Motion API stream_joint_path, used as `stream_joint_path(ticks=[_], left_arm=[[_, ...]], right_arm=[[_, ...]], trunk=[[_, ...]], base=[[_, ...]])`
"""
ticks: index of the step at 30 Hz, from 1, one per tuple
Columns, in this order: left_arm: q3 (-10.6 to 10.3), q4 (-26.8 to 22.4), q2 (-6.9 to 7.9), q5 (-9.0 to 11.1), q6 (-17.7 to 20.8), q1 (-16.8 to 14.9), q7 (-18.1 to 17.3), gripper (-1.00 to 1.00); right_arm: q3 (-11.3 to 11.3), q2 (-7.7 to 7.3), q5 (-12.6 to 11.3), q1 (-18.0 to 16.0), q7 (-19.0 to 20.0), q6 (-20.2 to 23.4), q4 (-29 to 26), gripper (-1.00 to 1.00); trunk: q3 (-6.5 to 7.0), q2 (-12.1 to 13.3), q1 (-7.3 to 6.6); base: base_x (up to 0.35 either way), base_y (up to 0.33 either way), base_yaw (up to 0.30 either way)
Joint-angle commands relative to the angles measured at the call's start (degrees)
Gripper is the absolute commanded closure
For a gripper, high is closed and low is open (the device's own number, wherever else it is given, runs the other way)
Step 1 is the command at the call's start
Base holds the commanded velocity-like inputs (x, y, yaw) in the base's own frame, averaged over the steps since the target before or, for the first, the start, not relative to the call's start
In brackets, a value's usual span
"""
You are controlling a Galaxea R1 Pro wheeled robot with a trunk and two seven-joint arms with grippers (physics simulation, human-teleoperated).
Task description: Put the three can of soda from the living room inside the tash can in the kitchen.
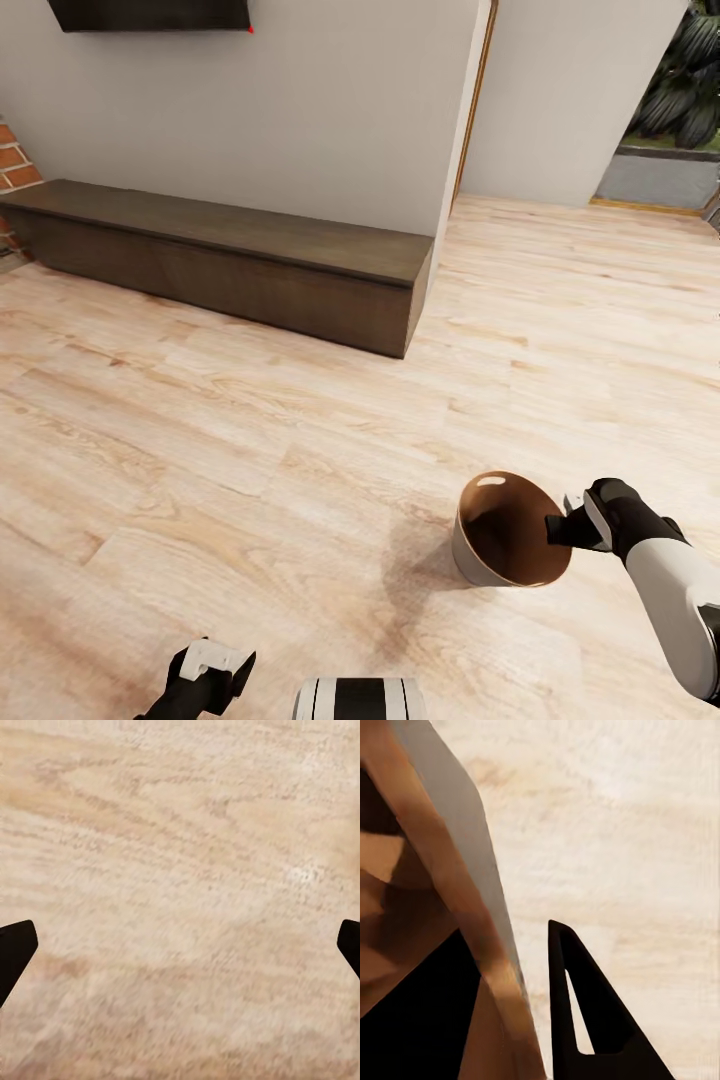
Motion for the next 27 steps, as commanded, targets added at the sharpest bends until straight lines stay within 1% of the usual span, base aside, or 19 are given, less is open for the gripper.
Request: stream_joint_path(ticks=[1,7,8,17,27], left_arm=[[0.0,0.0,0.0,0.0,0.2,0.0,0.0,-1.0],[-0.1,0.0,0.0,0.0,0.4,0.0,0.0,-1.0],[-0.4,0.1,0.0,-0.2,0.6,-0.1,0.1,-1.0],[-0.4,0.1,0.0,-0.2,0.7,-0.2,0.1,-1.0],[-0.4,0.2,0.0,-0.2,0.7,-0.2,0.1,-1.0]], right_arm=[[0.0,0.0,0.4,0.0,0.0,0.0,0.0,1.0],[0.0,0.06,0.4,0.0,0.0,0.0,0.0,1.0],[0.0,0.11,0.3,0.0,0.0,-0.1,0.0,1.0],[0.0,0.09,0.2,0.1,0.0,-1.8,0.1,1.0],[-0.1,0.1,0.1,0.1,0.1,-2.3,0.1,1.0]], trunk=[[0.23,0.0,-0.02],[1.56,0.1,-0.18],[1.78,0.1,-0.2],[3.77,0.2,-0.43],[5.99,0.4,-0.69]], base=[[0.0,0.0,0.0],[0.0,0.0,0.0],[0.0,0.0,0.0],[0.0,0.0,0.0],[0.0,0.0,0.0]])
